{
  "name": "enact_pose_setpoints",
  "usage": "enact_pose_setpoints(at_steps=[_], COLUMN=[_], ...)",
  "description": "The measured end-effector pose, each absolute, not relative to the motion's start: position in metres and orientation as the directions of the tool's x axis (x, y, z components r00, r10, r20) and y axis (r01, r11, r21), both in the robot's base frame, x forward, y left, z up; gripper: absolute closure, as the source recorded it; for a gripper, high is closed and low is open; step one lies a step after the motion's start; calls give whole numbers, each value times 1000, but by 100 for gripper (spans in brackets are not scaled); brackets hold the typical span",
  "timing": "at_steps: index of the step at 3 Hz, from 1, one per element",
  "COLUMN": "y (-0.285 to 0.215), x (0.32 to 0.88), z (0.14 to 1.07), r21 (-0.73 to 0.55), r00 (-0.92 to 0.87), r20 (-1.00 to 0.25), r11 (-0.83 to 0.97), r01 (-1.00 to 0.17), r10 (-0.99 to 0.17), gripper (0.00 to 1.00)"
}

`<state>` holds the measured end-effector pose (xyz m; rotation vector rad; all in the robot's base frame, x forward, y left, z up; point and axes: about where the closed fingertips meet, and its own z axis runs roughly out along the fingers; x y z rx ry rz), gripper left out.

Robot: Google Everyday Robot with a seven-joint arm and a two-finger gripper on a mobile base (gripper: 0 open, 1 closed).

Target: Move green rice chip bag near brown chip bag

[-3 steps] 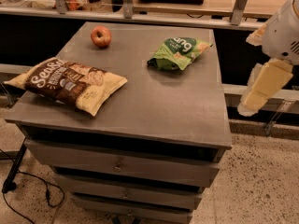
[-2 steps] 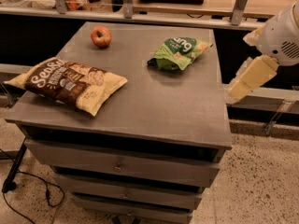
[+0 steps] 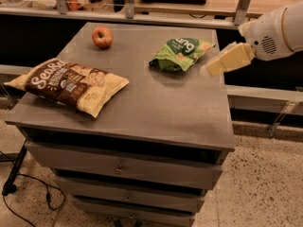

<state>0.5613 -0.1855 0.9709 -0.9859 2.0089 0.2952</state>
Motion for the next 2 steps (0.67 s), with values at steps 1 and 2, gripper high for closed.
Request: enact_pose_setpoints(at_steps=[1,2], y=[-170,-171], x=[585,592], z=[976,977], r21=[-172,-184], r00=[-319,-322], r20=[-811,-815], r11=[721,742], r01=[-671,-644], r10=[-491,-482], gripper=[0,0])
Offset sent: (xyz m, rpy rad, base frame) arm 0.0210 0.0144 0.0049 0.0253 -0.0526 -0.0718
